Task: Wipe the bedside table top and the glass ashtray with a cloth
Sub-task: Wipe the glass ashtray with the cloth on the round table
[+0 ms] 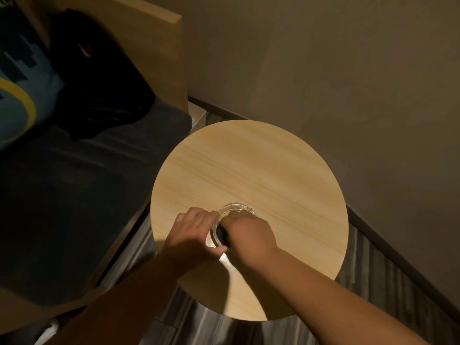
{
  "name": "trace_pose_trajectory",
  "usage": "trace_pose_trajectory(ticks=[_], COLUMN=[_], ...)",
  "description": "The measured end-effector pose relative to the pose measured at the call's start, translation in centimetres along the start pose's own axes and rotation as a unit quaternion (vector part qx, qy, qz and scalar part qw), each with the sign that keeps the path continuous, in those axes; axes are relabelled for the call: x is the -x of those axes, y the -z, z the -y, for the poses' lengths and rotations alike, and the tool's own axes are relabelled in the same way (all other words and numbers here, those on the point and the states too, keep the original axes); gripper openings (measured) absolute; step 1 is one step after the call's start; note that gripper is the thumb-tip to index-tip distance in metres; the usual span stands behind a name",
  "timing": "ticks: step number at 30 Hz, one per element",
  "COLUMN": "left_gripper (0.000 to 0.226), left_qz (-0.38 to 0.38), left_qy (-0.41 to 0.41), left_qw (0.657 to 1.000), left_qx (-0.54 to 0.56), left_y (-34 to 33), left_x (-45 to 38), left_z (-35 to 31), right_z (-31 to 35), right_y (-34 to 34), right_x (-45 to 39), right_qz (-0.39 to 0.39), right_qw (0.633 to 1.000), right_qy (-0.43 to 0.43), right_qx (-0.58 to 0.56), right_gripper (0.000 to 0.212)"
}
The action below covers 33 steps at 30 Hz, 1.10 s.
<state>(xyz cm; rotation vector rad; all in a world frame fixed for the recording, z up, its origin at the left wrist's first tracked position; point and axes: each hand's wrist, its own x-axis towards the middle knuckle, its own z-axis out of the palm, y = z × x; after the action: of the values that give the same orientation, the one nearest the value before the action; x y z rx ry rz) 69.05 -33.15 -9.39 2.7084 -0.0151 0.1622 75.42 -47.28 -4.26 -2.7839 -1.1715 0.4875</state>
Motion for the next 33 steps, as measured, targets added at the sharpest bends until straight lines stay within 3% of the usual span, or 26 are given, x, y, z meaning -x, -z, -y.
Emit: trace_pose_trajectory(ticks=[3, 6, 12, 17, 22, 26, 33], left_gripper=[0.057, 0.063, 0.059, 0.059, 0.065, 0.066, 0.090], left_qz=[0.014, 0.021, 0.008, 0.005, 0.050, 0.022, 0.062], left_qy=[0.007, 0.003, -0.011, 0.004, -0.025, -0.016, -0.017], left_qw=[1.000, 1.000, 1.000, 1.000, 0.998, 0.999, 0.996], left_qx=[-0.003, -0.018, -0.012, -0.010, -0.015, -0.025, -0.056], left_y=[0.2, 0.0, -0.4, -0.2, 0.0, 0.5, 0.9], left_x=[-0.1, -0.2, -0.3, -0.3, -0.6, -0.6, -0.9], left_z=[0.0, 0.2, 0.2, -0.1, 0.2, -0.3, -0.6], right_z=[-1.1, -1.6, -0.3, -2.1, -0.3, -1.3, -1.5], right_y=[0.9, 0.6, -0.1, 0.9, -0.1, 1.3, 1.8], right_x=[-1.1, 0.5, 0.4, 0.0, 1.4, -0.7, 0.7], right_qz=[-0.036, -0.025, -0.012, -0.023, 0.022, -0.011, 0.071], right_qw=[0.999, 0.996, 0.999, 0.994, 0.997, 0.994, 0.988], right_qy=[-0.024, -0.050, 0.009, -0.051, 0.024, 0.009, -0.028], right_qx=[0.031, 0.069, 0.036, 0.097, 0.065, 0.110, 0.138], right_gripper=[0.021, 0.024, 0.029, 0.025, 0.021, 0.028, 0.023])
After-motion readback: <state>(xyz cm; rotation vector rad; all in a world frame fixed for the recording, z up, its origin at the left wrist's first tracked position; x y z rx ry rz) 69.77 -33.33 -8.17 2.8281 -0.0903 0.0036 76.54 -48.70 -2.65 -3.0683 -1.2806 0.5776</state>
